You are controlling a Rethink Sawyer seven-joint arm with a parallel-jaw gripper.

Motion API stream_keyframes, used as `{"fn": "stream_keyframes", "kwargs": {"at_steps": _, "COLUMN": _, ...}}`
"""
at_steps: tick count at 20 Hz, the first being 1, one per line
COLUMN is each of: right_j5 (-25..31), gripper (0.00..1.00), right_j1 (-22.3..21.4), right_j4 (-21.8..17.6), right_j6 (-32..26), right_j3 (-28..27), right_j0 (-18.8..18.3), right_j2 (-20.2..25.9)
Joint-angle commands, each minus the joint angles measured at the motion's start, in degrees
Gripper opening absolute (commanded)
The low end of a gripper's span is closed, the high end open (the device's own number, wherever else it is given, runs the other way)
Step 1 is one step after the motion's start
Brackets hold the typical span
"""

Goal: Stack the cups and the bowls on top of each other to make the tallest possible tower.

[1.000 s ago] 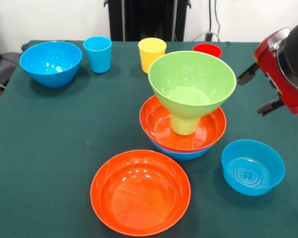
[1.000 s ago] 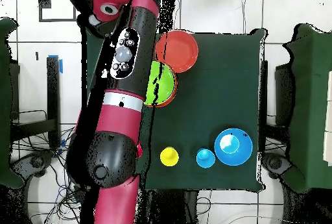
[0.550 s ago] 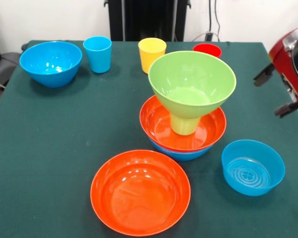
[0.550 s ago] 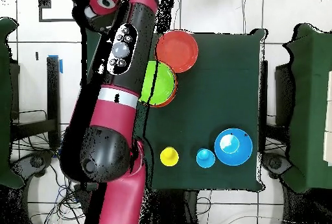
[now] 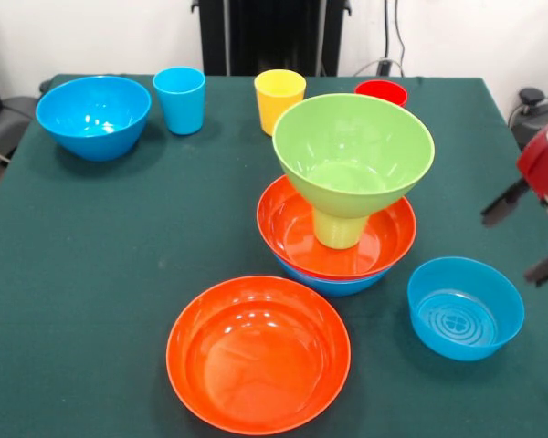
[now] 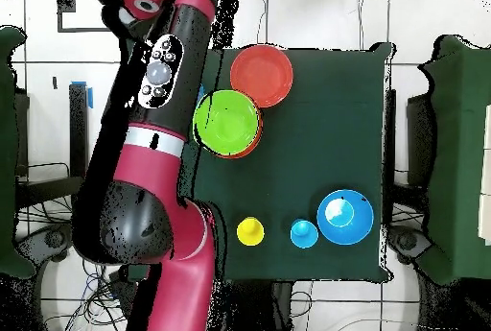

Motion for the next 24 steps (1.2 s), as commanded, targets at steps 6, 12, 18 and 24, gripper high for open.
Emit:
{"fn": "stream_keyframes", "kwargs": {"at_steps": 6, "right_j5": -9.6, "gripper": 1.0, "right_j1": 3.7, "right_j4": -6.1, "right_j6": 9.1, "right_j3": 4.9, "right_j0": 3.2, "right_j2": -0.5}}
{"fn": "stream_keyframes", "kwargs": {"at_steps": 12, "right_j5": -8.7, "gripper": 1.0, "right_j1": 3.3, "right_j4": -4.8, "right_j6": 8.7, "right_j3": 4.0, "right_j0": 2.4, "right_j2": -2.4}}
{"fn": "stream_keyframes", "kwargs": {"at_steps": 18, "right_j5": -5.4, "gripper": 1.0, "right_j1": 3.9, "right_j4": -4.0, "right_j6": 13.0, "right_j3": 4.6, "right_j0": 2.8, "right_j2": -2.4}}
{"fn": "stream_keyframes", "kwargs": {"at_steps": 24, "right_j5": -4.8, "gripper": 1.0, "right_j1": 6.0, "right_j4": -4.4, "right_j6": 15.7, "right_j3": 6.5, "right_j0": 5.0, "right_j2": 1.3}}
